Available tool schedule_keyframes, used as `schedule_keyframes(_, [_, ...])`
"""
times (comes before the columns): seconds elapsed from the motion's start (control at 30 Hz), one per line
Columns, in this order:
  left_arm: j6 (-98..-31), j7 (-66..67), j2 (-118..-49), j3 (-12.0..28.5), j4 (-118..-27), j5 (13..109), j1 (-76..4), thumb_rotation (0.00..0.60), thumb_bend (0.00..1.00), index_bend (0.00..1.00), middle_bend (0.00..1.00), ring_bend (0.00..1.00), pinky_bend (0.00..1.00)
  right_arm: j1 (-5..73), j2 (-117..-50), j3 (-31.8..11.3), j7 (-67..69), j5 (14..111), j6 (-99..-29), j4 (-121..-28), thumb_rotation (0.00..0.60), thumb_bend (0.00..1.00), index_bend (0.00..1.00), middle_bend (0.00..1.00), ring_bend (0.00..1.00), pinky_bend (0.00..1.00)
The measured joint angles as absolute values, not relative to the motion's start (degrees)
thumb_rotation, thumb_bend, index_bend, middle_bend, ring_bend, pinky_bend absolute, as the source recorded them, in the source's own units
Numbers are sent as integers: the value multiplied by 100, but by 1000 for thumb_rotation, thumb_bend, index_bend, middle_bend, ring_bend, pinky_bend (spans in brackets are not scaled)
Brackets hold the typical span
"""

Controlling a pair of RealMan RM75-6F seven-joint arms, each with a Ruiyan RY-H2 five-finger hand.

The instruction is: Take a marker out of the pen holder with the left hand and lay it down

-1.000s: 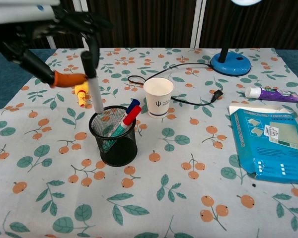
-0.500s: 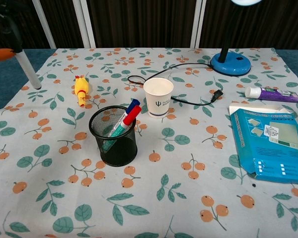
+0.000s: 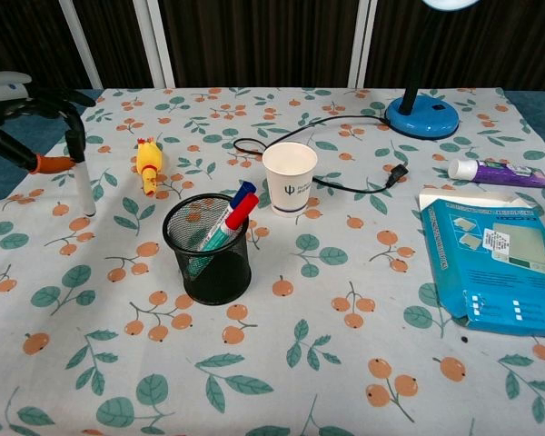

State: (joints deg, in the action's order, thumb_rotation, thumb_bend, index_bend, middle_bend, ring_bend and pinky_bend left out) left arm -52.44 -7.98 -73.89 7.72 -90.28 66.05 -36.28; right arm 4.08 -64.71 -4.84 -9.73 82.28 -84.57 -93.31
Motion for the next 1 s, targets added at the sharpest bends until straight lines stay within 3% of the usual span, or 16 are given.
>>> schedule_keyframes(0.27, [-5121, -162, -7814, 964, -9096, 6318, -3960, 600, 385, 496, 39, 0, 0, 411, -6463, -481, -953, 8233, -8445, -9326, 600, 166, 20, 0, 66, 178])
schedule_keyframes(0.37, [-5112, 129, -7946, 1012, -9152, 6157, -4069, 600, 383, 453, 37, 0, 0, 414, -6460, -480, -945, 8239, -8443, -9323, 600, 166, 20, 0, 66, 178])
schedule_keyframes(0.63, [-5317, 1095, -8205, 1055, -9296, 5553, -4262, 600, 312, 92, 4, 0, 0, 412, -6448, -474, -916, 8253, -8444, -9321, 600, 166, 20, 0, 66, 178])
schedule_keyframes(0.8, [-5710, 1235, -8217, 1093, -9490, 5632, -4223, 600, 311, 98, 4, 0, 0, 413, -6449, -474, -916, 8245, -8438, -9322, 600, 165, 20, 0, 66, 178])
schedule_keyframes(1.0, [-6622, 1421, -7978, 921, -9781, 6654, -3909, 600, 300, 125, 3, 0, 0, 409, -6452, -476, -931, 8238, -8445, -9327, 600, 165, 20, 0, 66, 178])
